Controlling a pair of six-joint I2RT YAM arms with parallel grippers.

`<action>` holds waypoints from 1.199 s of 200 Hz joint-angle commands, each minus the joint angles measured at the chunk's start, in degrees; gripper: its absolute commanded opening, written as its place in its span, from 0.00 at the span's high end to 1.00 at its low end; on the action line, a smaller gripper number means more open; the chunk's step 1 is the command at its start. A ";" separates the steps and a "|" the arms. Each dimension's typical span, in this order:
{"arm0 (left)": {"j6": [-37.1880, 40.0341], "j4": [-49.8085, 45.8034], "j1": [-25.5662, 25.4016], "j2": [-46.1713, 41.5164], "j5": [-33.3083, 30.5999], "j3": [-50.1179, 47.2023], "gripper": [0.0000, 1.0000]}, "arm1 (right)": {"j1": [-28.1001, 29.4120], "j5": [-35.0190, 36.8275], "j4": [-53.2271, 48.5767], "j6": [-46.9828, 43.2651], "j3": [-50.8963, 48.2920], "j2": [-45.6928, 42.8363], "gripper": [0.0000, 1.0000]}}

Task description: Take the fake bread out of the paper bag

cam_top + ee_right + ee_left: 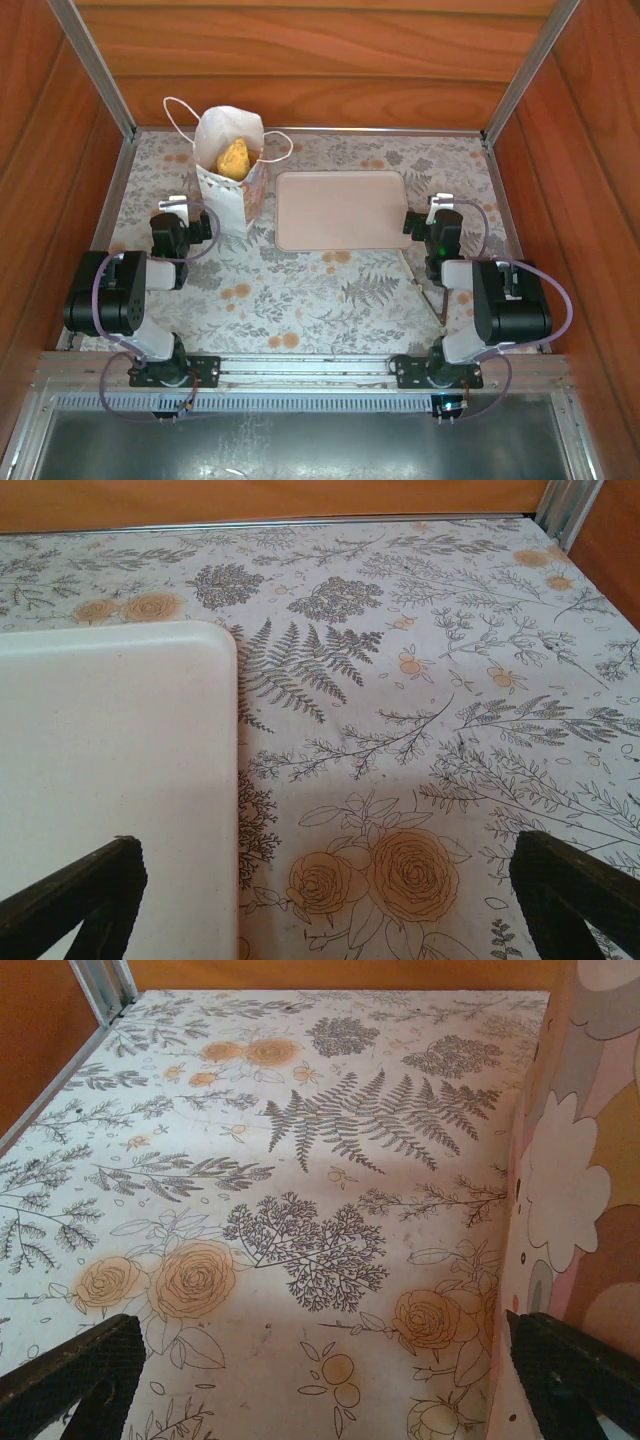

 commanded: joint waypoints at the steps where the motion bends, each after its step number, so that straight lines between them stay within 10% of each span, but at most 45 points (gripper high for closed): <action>1: 0.53 -0.38 0.36 -0.37 1.08 1.04 0.00 | -0.38 0.72 0.40 0.65 0.71 0.39 0.00; 240: 0.66 -0.30 0.36 -1.33 1.73 0.34 0.00 | -1.09 -2.51 0.41 0.10 0.63 0.30 0.00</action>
